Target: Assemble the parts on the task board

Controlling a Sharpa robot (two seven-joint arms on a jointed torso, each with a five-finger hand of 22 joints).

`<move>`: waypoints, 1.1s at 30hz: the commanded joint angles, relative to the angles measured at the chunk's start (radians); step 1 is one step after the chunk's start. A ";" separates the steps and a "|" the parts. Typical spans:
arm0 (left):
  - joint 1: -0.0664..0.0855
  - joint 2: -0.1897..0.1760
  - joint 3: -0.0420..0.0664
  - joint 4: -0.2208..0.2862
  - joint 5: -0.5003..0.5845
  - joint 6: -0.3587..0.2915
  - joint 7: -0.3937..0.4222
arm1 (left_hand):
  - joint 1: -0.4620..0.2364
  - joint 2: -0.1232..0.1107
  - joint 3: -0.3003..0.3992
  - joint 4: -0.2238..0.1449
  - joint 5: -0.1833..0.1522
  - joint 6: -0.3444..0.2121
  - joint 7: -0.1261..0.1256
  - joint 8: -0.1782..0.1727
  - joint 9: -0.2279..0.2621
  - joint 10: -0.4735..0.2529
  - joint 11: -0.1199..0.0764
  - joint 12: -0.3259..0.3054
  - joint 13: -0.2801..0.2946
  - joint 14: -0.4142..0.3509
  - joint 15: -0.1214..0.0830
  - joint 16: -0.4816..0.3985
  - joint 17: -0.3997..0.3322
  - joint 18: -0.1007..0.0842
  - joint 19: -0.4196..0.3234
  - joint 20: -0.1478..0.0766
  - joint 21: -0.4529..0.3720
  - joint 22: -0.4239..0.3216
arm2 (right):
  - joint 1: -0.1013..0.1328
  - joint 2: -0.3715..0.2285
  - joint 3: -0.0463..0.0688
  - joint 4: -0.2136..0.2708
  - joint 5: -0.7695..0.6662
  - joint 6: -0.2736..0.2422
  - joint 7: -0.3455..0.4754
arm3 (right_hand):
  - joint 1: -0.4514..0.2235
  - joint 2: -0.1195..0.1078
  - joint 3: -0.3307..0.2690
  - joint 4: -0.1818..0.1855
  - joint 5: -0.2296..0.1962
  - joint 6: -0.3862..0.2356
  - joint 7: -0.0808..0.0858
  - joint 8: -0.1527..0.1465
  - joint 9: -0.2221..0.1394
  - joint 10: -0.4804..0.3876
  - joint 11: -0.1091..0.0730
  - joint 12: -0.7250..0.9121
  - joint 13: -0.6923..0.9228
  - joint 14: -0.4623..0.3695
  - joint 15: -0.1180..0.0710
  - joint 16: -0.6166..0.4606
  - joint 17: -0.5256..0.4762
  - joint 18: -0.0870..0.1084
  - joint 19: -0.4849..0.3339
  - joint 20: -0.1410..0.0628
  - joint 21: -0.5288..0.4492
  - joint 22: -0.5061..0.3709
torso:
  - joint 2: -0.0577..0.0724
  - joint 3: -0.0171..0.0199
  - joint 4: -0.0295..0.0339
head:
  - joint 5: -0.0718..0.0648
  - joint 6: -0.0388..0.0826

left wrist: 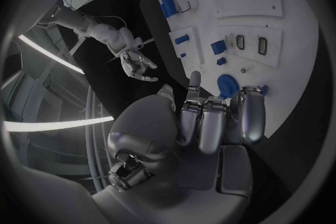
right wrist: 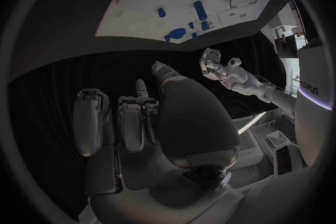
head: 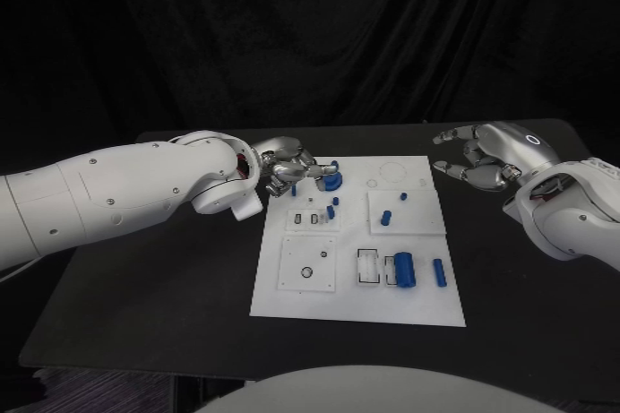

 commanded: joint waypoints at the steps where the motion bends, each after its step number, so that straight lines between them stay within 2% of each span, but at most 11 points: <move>1: 0.002 0.002 0.001 0.029 -0.184 0.014 -0.143 | 0.003 -0.014 -0.011 0.000 0.000 -0.032 -0.015 0.080 0.107 0.106 -0.015 -0.002 0.261 0.105 -0.018 0.003 0.263 -0.017 0.032 -0.015 0.007 0.042 | -0.005 0.003 0.001 -0.003 -0.001 -0.008 -0.021 | -0.001 0.010 0.001 -0.003 0.006 0.006 0.001 0.003 -0.001 0.104 0.009 0.003 0.263 0.105 0.009 0.006 0.263 -0.006 0.045 0.009 0.006 0.220 | -0.006 0.0126 -0.0086 | -0.004 -0.015; 2: 0.002 0.002 0.001 0.037 -0.207 0.010 -0.160 | 0.010 -0.017 -0.010 -0.005 0.006 -0.030 -0.017 0.108 0.139 0.106 -0.023 -0.002 0.261 0.105 -0.021 0.003 0.263 -0.020 0.046 -0.019 0.012 0.055 | -0.006 0.003 0.001 -0.003 -0.001 -0.006 -0.022 | -0.001 0.010 0.001 -0.004 0.009 0.007 0.002 0.003 -0.002 0.104 0.009 0.003 0.263 0.105 0.010 0.006 0.263 -0.006 0.045 0.009 0.006 0.220 | -0.006 0.0140 -0.0105 | -0.004 -0.019; 5: 0.002 0.003 0.001 0.060 -0.259 0.004 -0.214 | 0.003 -0.028 -0.024 0.000 0.013 -0.091 -0.040 0.232 0.347 0.106 -0.038 -0.002 0.261 0.105 -0.044 0.003 0.263 -0.028 0.083 -0.040 0.018 0.083 | -0.007 0.006 0.001 -0.007 -0.001 -0.003 -0.025 | -0.001 0.009 0.002 -0.005 0.015 0.009 0.003 0.002 -0.002 0.104 0.010 0.003 0.263 0.105 0.010 0.006 0.263 -0.006 0.045 0.010 0.006 0.220 | -0.006 0.0166 -0.0148 | 0.000 -0.021; 6: 0.002 0.005 0.001 0.068 -0.276 0.005 -0.243 | 0.000 -0.031 -0.027 0.000 0.015 -0.099 -0.040 0.249 0.384 0.106 -0.045 -0.002 0.261 0.105 -0.048 0.003 0.263 -0.028 0.086 -0.043 0.017 0.084 | -0.008 0.009 0.001 -0.010 -0.001 0.000 -0.027 | 0.000 0.009 0.002 -0.006 0.020 0.010 0.003 0.001 -0.003 0.104 0.011 0.003 0.263 0.105 0.010 0.006 0.263 -0.006 0.045 0.010 0.007 0.220 | -0.007 0.0202 -0.0190 | 0.006 -0.022; 10: 0.002 0.011 0.001 0.081 -0.299 0.029 -0.324 | -0.010 -0.031 -0.033 0.000 0.025 -0.115 -0.049 0.285 0.484 0.106 -0.052 -0.002 0.261 0.105 -0.055 0.003 0.263 -0.029 0.093 -0.052 0.015 0.088 | -0.009 0.015 0.001 -0.016 -0.001 0.007 -0.030 | 0.000 0.008 0.003 -0.008 0.028 0.011 0.004 -0.001 -0.004 0.104 0.011 0.003 0.263 0.105 0.011 0.006 0.263 -0.006 0.044 0.010 0.005 0.220 | -0.007 0.0245 -0.0244 | 0.015 -0.025; 16: 0.002 0.024 0.001 0.090 -0.311 0.053 -0.406 | -0.017 -0.031 -0.035 -0.001 0.036 -0.114 -0.053 0.290 0.522 0.106 -0.056 -0.002 0.261 0.105 -0.059 0.003 0.263 -0.028 0.094 -0.056 0.012 0.086 | -0.011 0.022 0.001 -0.022 -0.001 0.011 -0.029 | 0.002 0.008 0.006 -0.011 0.043 0.013 0.005 -0.003 -0.006 0.104 0.012 0.003 0.263 0.105 0.012 0.006 0.263 -0.006 0.044 0.011 0.005 0.219 | -0.009 0.0316 -0.0297 | 0.023 -0.025; 18: 0.002 0.027 0.001 0.091 -0.312 0.047 -0.419 | -0.020 -0.031 -0.036 0.001 0.037 -0.113 -0.053 0.290 0.526 0.106 -0.057 -0.002 0.261 0.105 -0.059 0.003 0.263 -0.028 0.093 -0.056 0.011 0.085 | -0.012 0.025 0.001 -0.024 -0.001 0.012 -0.028 | 0.003 0.008 0.007 -0.012 0.045 0.013 0.005 -0.004 -0.007 0.104 0.012 0.003 0.263 0.105 0.012 0.006 0.263 -0.005 0.044 0.011 0.004 0.219 | -0.009 0.0296 -0.0279 | 0.021 -0.025; 22: 0.001 0.030 0.001 0.092 -0.314 0.037 -0.419 | -0.026 -0.031 -0.039 0.003 0.038 -0.113 -0.054 0.287 0.533 0.106 -0.057 -0.002 0.261 0.105 -0.060 0.003 0.263 -0.027 0.092 -0.057 0.010 0.083 | -0.013 0.030 0.001 -0.027 -0.001 0.013 -0.027 | 0.003 0.008 0.008 -0.013 0.050 0.014 0.006 -0.004 -0.007 0.104 0.013 0.003 0.263 0.105 0.012 0.006 0.263 -0.005 0.044 0.012 0.004 0.219 | -0.011 0.0305 -0.0273 | 0.022 -0.025; 28: 0.001 0.035 0.001 0.097 -0.314 0.028 -0.400 | -0.041 -0.027 -0.046 0.003 0.028 -0.118 -0.050 0.248 0.544 0.106 -0.055 -0.002 0.261 0.105 -0.059 0.003 0.263 -0.025 0.082 -0.058 0.001 0.071 | -0.013 0.042 0.001 -0.034 -0.001 0.016 -0.032 | 0.006 0.007 0.011 -0.016 0.058 0.016 0.007 -0.006 -0.009 0.104 0.013 0.003 0.263 0.105 0.013 0.006 0.263 -0.005 0.043 0.012 0.002 0.218 | -0.013 0.0353 -0.0292 | 0.022 -0.025; 31: 0.001 0.039 0.001 0.094 -0.315 0.027 -0.394 | -0.048 -0.025 -0.048 0.004 0.027 -0.113 -0.050 0.238 0.547 0.106 -0.055 -0.002 0.261 0.105 -0.059 0.003 0.263 -0.024 0.080 -0.057 -0.001 0.068 | -0.013 0.047 0.001 -0.035 -0.001 0.015 -0.031 | 0.007 0.007 0.013 -0.018 0.062 0.016 0.007 -0.006 -0.009 0.104 0.014 0.003 0.263 0.105 0.013 0.006 0.263 -0.005 0.043 0.012 0.002 0.218 | -0.014 0.0302 -0.0281 | 0.020 -0.025; 33: 0.000 0.042 0.001 0.090 -0.315 0.027 -0.391 | -0.053 -0.023 -0.050 0.003 0.033 -0.103 -0.051 0.226 0.549 0.106 -0.055 -0.002 0.261 0.105 -0.058 0.003 0.263 -0.024 0.080 -0.057 -0.002 0.068 | -0.013 0.049 0.001 -0.035 -0.001 0.015 -0.031 | 0.008 0.007 0.014 -0.019 0.065 0.017 0.007 -0.007 -0.010 0.104 0.014 0.003 0.263 0.105 0.013 0.006 0.263 -0.005 0.043 0.013 0.002 0.218 | -0.015 0.0304 -0.0291 | 0.020 -0.025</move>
